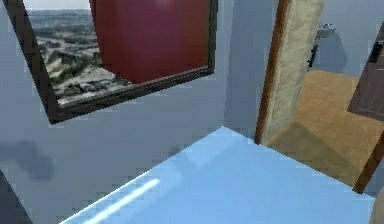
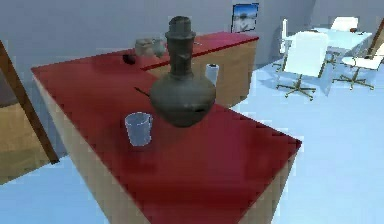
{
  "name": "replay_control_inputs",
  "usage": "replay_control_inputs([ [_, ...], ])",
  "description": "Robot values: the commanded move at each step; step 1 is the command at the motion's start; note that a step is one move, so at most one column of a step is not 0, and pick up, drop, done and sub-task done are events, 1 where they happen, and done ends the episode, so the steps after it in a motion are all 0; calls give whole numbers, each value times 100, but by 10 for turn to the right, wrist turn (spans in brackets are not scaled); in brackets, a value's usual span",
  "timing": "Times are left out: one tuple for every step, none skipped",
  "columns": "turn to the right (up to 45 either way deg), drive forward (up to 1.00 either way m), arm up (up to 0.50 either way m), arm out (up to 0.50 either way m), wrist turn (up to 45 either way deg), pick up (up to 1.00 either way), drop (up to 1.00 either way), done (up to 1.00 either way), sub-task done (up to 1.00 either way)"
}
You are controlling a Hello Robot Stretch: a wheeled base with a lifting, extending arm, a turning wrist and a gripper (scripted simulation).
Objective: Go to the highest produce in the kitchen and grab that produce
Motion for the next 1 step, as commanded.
replay_control_inputs([
  [420, 0, 0, 0, 0, 0, 0, 0, 0],
])
